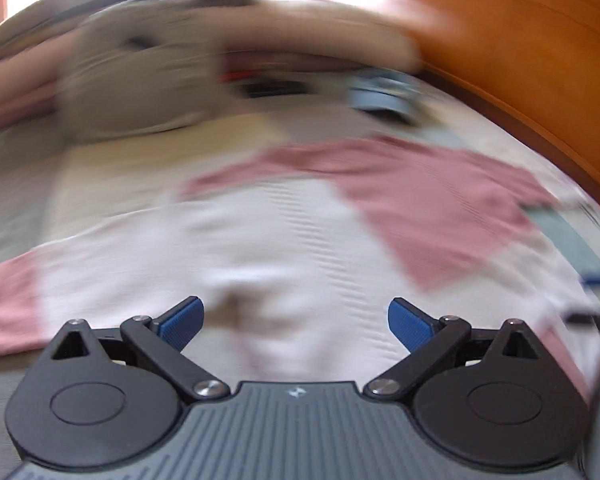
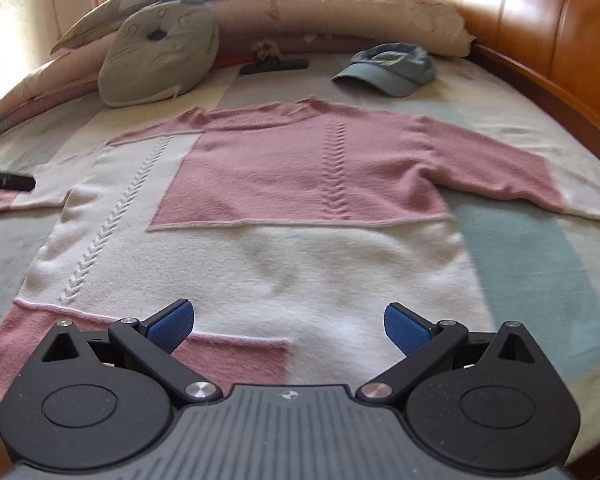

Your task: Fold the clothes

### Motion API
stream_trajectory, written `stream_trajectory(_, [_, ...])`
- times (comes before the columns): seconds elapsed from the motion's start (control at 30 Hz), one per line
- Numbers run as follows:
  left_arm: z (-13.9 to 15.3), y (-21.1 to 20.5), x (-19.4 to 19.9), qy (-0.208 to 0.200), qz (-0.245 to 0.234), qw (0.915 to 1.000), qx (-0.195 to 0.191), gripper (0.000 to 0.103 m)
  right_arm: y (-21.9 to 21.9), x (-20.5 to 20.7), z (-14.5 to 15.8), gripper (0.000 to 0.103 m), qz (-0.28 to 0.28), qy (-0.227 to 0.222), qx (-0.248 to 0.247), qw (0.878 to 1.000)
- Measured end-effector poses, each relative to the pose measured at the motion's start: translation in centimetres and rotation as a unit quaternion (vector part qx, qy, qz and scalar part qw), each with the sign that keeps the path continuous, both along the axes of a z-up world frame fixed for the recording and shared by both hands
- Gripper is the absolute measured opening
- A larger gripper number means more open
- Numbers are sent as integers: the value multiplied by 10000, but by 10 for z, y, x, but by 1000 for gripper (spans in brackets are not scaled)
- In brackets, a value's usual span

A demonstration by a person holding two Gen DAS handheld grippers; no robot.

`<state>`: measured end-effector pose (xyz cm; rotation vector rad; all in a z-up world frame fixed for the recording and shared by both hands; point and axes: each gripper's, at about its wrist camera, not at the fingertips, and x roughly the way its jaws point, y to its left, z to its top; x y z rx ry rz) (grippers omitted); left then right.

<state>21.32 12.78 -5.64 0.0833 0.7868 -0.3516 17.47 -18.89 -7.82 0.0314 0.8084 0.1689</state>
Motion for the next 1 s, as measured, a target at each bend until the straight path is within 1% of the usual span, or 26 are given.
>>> stream_trajectory(0.1, [-12,-58,-30,-171,-669,9968,397,99,-24,-20,9,103,-289,-65,176,9994])
stream_trajectory(0.13, [-17,-73,-38,-184,-820,9953,484,99,-32,-27,12,103,-391,-83,248,9989])
stream_trajectory(0.2, [-27,-95,-51,-62,-928,9942,543,98,-47,-42,18,103,-563,-157,319,9978])
stream_trajectory(0.27, [-38,-108,-61,31,-906,9941,597,98,-59,-59,25,103,-666,-263,366,9968])
stream_trajectory(0.37, [-55,-113,-66,301,-652,9951,681,99,-75,-81,36,103,-810,-421,468,9947])
stream_trajectory(0.47, [-58,-106,-83,324,-411,9966,639,99,-90,-101,46,103,-1012,-591,613,9912])
stream_trajectory(0.6, [-56,-97,-101,379,-254,9969,646,100,-98,-107,45,103,-981,-517,776,9908])
stream_trajectory(0.67, [-52,-95,-105,410,-154,9973,594,100,-94,-100,38,103,-762,-431,754,9933])
stream_trajectory(0.73, [-45,-96,-103,345,-34,9981,515,100,-86,-89,31,103,-486,-353,713,9956])
stream_trajectory(0.8, [-42,-100,-97,257,115,9980,558,100,-76,-73,22,103,-184,-251,667,9973])
stream_trajectory(0.9, [-46,-108,-84,293,366,9971,604,100,-62,-41,9,103,266,-91,602,9978])
stream_trajectory(1.0, [-56,-112,-74,462,539,9964,467,100,-54,-10,2,103,604,-5,601,9964])
